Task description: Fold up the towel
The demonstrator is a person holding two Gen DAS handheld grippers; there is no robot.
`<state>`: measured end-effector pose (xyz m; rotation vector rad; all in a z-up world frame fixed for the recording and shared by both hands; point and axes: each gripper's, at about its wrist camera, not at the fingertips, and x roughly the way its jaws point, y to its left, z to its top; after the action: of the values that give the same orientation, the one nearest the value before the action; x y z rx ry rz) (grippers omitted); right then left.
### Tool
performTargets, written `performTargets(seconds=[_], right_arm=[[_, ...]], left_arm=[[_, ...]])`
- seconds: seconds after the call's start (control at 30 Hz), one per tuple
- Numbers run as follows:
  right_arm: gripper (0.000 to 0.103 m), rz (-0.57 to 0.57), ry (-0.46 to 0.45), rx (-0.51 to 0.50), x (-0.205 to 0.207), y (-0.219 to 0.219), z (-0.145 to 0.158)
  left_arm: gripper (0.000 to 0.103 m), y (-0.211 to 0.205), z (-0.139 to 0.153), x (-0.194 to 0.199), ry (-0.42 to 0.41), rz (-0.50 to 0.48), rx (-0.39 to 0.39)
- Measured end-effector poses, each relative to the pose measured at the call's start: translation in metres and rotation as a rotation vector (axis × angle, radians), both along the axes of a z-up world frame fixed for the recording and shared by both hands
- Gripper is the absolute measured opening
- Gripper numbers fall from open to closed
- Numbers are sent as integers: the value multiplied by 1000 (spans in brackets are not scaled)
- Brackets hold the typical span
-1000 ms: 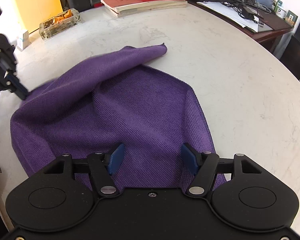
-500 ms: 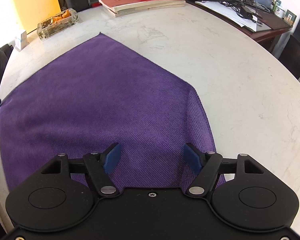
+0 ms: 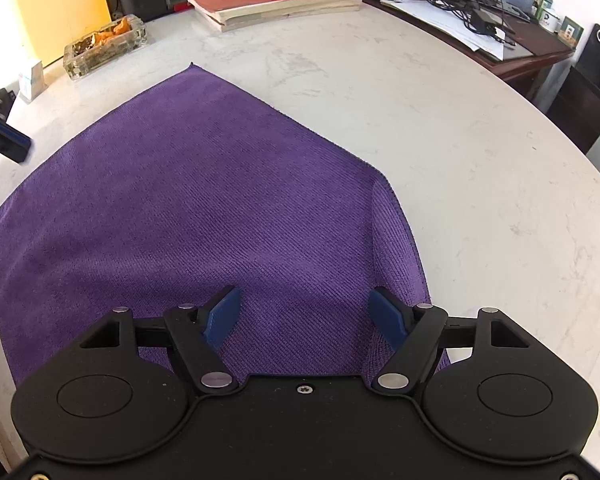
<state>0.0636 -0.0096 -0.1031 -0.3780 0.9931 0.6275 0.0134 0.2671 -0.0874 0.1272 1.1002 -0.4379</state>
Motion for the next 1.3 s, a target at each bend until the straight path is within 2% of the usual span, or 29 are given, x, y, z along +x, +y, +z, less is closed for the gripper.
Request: performTargets(seconds=[0.27, 0.53, 0.87, 0.93, 1.0, 1.13, 1.23, 1.3], right_arm=[[75, -23, 2, 5, 1, -2, -1], [77, -43, 8, 5, 18, -4, -2], [77, -28, -31, 26, 30, -4, -2], [78, -15, -55, 70, 25, -8, 8], [78, -39, -81, 152, 15, -19, 30], [78, -102, -107, 253, -13, -48, 64], [78, -147, -63, 281, -44, -68, 70], [78, -187, -11, 249, -69, -76, 62]], left_arm=[[4, 2, -5, 21, -19, 16, 21], [4, 5, -5, 49, -41, 43, 22], [5, 7, 7, 41, -59, 68, 95], [5, 10, 18, 40, -74, 88, 82], [5, 11, 29, 44, -96, 97, 55], [6, -5, 32, 69, -125, 50, 37], [6, -26, 21, 100, -135, 0, 43], [6, -39, 12, 122, -132, -20, 47]])
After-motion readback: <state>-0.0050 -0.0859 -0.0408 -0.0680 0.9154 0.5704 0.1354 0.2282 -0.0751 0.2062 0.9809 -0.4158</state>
